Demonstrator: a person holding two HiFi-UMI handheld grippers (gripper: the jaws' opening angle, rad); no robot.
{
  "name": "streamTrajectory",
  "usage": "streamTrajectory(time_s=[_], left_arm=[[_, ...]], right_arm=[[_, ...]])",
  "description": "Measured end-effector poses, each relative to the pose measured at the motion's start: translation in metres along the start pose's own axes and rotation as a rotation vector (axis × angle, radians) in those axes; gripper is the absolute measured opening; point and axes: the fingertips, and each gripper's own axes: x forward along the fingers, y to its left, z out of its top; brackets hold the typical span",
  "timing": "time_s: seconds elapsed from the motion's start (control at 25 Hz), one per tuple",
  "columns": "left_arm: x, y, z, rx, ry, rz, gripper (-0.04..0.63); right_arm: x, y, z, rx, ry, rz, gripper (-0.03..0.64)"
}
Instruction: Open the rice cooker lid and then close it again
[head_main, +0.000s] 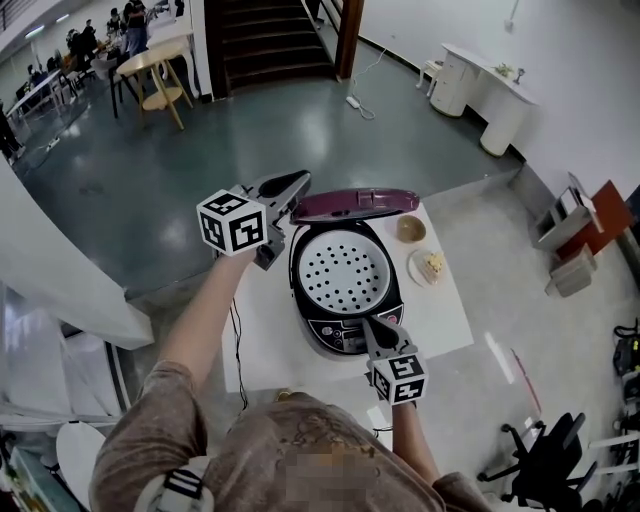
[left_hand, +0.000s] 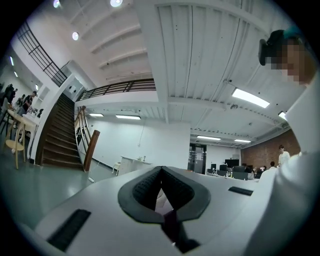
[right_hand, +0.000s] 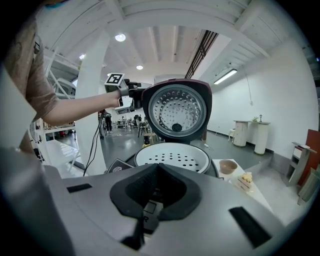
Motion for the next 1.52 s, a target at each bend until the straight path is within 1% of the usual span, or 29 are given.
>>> streamTrajectory(time_s=[0.12, 0.2, 0.28, 0.48, 0.72, 0.84, 0.92, 1.04, 1.16, 1.24, 1.32, 1.52], left_arm=[[0.003, 0.011, 0.010, 0.003, -0.035, 0.001, 0.020], [0.008, 0.017, 0.016, 0.020, -0.045, -0.022, 0.020], [0.013, 0.023, 0.020, 0.017, -0.052, -0.048, 0.020], [0.018, 0.043, 0.029, -0.027, -0.101, -0.069, 0.020], [0.026, 0.074, 0.035, -0.092, -0.155, -0.044, 0.020], [0.033, 0.083, 0.032, -0.156, -0.155, -0.080, 0.020], [0.037, 0.089, 0.029, -0.181, -0.146, -0.084, 0.020], [0.038, 0.098, 0.025, -0.178, -0.132, -0.055, 0.020], [0.038, 0.098, 0.022, -0.176, -0.134, -0.054, 0.020], [0.037, 0.100, 0.023, -0.157, -0.135, -0.038, 0.020], [0.033, 0.101, 0.025, -0.135, -0.144, -0.020, 0.020], [0.022, 0.104, 0.037, -0.107, -0.185, -0.002, 0.020]], right_arm=[[0.001, -0.001, 0.000, -0.004, 0.001, 0.000, 0.005], [0.001, -0.001, -0.001, -0.004, 0.002, 0.001, 0.005], [0.001, -0.001, -0.001, -0.001, 0.001, 0.001, 0.005], [0.000, 0.000, 0.001, -0.001, -0.002, 0.001, 0.005], [0.001, -0.001, 0.002, -0.005, -0.004, 0.001, 0.005], [0.000, -0.001, 0.000, -0.009, -0.006, 0.001, 0.005], [0.000, 0.000, -0.001, -0.013, -0.006, 0.004, 0.005], [0.000, 0.001, -0.001, -0.015, -0.004, 0.010, 0.005], [0.000, 0.000, -0.002, -0.017, -0.002, 0.010, 0.005], [0.000, 0.000, -0.002, -0.018, -0.004, 0.008, 0.005], [0.000, 0.000, -0.002, -0.017, -0.005, 0.010, 0.005], [0.001, -0.001, -0.002, -0.007, 0.000, 0.020, 0.005]])
